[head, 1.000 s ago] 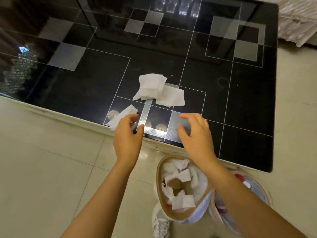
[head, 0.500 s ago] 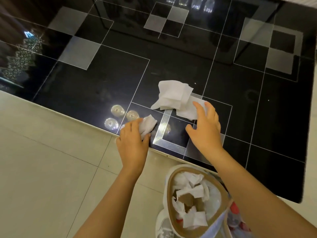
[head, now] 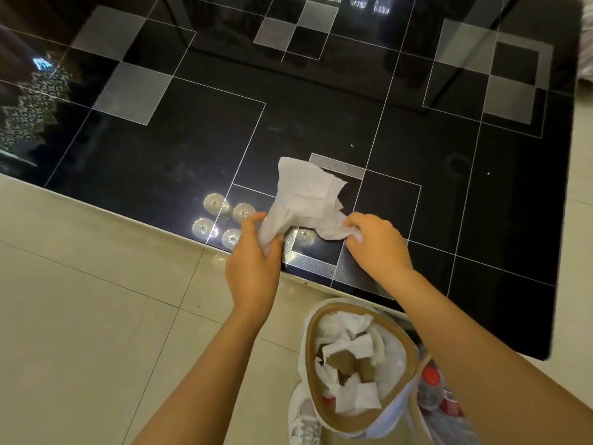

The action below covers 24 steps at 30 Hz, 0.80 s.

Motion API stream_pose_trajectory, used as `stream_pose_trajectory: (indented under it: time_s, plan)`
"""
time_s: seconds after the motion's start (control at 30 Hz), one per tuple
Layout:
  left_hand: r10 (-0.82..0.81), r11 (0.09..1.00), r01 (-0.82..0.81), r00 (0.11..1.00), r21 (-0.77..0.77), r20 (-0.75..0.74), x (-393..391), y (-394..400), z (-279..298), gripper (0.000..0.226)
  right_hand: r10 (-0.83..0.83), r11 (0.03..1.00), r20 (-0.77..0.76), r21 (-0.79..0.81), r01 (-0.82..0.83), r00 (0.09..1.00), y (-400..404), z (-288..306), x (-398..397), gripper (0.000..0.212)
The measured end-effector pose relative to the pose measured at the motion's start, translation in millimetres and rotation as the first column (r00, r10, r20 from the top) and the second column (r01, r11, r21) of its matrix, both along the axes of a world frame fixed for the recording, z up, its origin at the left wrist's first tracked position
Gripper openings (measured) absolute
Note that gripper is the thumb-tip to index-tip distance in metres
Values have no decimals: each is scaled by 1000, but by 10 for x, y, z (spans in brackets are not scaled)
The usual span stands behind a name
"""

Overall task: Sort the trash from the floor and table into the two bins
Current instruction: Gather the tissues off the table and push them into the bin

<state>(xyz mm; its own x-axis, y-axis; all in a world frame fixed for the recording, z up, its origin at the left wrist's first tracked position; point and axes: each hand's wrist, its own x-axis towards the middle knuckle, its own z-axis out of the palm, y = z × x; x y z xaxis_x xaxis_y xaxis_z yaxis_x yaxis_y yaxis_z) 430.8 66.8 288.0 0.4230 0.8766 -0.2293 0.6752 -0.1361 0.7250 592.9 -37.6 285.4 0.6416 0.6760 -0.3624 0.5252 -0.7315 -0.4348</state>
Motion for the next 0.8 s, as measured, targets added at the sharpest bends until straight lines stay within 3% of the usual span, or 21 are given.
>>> stream_pose_trajectory:
  time_s: [0.13,0.23,0.3,0.43,0.6,0.8]
  plan:
    - [-25,1000,27,996,-16,91,180,86,127,63,-229,954,-109,174,245,967,-189,45,-62,11]
    - [-165,986,165,985,0,-52,322,176,117,80,-368,860,-217,291,420,904,-288,63,-117,7]
    - [-237,971,240,959,-2,-153,394,193,88,84,-360,835,-261,339,434,896,-352,74,-151,11]
    - [-270,962,272,951,-4,-153,548,236,18,68,-321,831,-254,386,400,912,-455,89,-181,19]
    - [-337,924,372,904,94,-262,765,324,-60,30,-312,820,-270,408,402,911,-369,55,-80,8]
    - [-379,866,451,874,217,-303,813,351,-145,35,-274,799,-386,419,432,881,-74,8,13,8]
